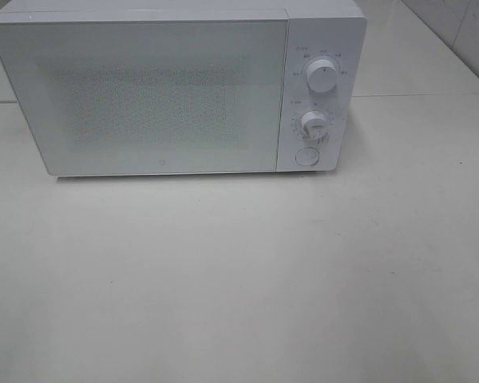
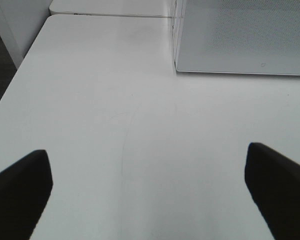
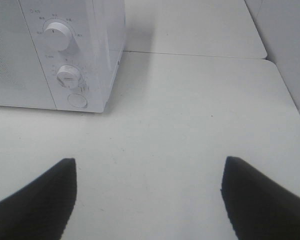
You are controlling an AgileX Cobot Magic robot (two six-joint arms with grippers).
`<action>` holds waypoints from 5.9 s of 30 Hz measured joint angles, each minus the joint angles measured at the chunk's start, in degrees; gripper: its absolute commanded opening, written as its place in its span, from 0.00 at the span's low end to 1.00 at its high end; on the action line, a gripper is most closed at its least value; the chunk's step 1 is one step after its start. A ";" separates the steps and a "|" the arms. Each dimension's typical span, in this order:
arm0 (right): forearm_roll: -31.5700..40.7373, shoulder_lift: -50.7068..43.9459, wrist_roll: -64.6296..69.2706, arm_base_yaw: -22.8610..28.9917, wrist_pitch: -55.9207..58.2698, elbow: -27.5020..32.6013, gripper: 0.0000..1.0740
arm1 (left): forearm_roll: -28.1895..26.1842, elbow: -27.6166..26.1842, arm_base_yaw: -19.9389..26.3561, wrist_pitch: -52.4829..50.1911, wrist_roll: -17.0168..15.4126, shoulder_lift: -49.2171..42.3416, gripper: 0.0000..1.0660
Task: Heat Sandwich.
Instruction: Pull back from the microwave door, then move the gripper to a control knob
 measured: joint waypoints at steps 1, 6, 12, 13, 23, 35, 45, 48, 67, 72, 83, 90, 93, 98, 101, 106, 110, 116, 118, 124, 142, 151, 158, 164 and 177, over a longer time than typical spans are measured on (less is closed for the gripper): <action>0.00 0.97 0.00 0.00 -1.20 0.06 0.71 | 0.00 0.00 0.00 0.00 0.00 0.00 0.95; 0.11 7.45 0.00 0.00 -6.88 0.11 0.71 | 0.00 0.00 0.00 0.00 0.00 0.00 0.95; 0.17 13.81 0.00 0.00 -10.77 0.11 0.71 | 0.00 0.00 0.00 0.00 0.00 0.00 0.95; 0.17 14.90 0.00 0.00 -11.40 0.11 0.71 | 0.00 0.00 0.00 0.00 0.00 0.00 0.95; 0.17 24.29 0.00 0.00 -19.71 0.11 0.71 | 0.00 0.00 0.00 0.00 0.00 0.00 0.95; 0.23 34.32 0.23 0.00 -33.40 0.11 0.71 | 0.00 0.00 0.00 0.00 0.00 0.00 0.95; 0.23 45.15 0.46 4.93 -47.10 0.17 0.71 | 0.00 0.00 0.00 0.00 0.00 0.00 0.95; 0.74 49.05 0.40 7.51 -51.45 0.17 0.71 | 0.00 0.00 0.00 0.00 0.00 0.00 0.95; 24.29 69.10 -13.58 18.96 -76.78 0.17 0.71 | 0.00 0.00 0.00 0.00 0.00 0.00 0.95; 25.10 73.45 -13.58 23.15 -84.11 0.34 0.71 | 0.00 0.00 0.00 0.00 0.00 0.00 0.95; 31.46 79.87 -13.58 27.33 -95.63 0.34 0.71 | 0.00 0.00 0.00 0.00 0.00 0.00 0.95; 34.15 82.62 -13.52 27.44 -99.24 0.29 0.71 | 0.00 0.00 0.00 0.00 0.00 0.00 0.95; 35.92 82.68 -13.52 27.44 -99.47 0.17 0.71 | 0.00 0.00 0.00 0.00 0.00 0.00 0.95; 36.90 82.74 -13.52 27.44 -99.75 -0.86 0.71 | 0.00 0.00 0.00 0.00 0.00 0.00 0.95; 37.18 84.28 -13.52 27.44 -100.27 -2.75 0.71 | 0.00 0.00 0.00 0.00 0.00 0.00 0.95; 37.24 87.38 -13.52 27.44 -100.27 -5.56 0.71 | 0.00 0.00 0.00 0.00 0.00 0.00 0.95; 37.24 88.52 -13.52 27.44 -100.67 -7.51 0.71 | 0.00 0.00 0.00 0.00 0.00 0.00 0.95; 37.24 91.04 -13.52 27.44 -100.84 -10.49 0.71 | 0.00 0.00 0.00 0.00 0.00 0.00 0.95; 37.13 92.19 -13.52 27.44 -100.84 -11.46 0.71 | 0.00 0.00 0.00 0.00 0.00 0.00 0.95; 36.73 95.23 -13.52 27.44 -100.84 -13.92 0.71 | 0.00 0.00 0.00 0.00 0.00 0.00 0.95; 35.92 97.69 -13.52 27.44 -100.67 -16.27 0.70 | 0.00 0.00 0.00 0.00 0.00 0.00 0.95; 35.92 97.75 -13.52 27.44 -100.67 -16.27 0.51 | 0.00 0.00 0.00 0.00 0.00 0.00 0.95; 37.18 97.80 -13.52 27.44 -100.90 -16.27 0.18 | 0.00 0.00 0.00 0.00 0.00 0.00 0.95; 37.18 97.80 -13.52 27.44 -100.96 -16.27 0.16 | 0.00 0.00 0.00 0.00 0.00 0.00 0.95; 37.18 97.80 -13.52 27.44 -100.96 -16.27 0.18 | 0.00 0.00 0.00 0.00 0.00 0.00 0.95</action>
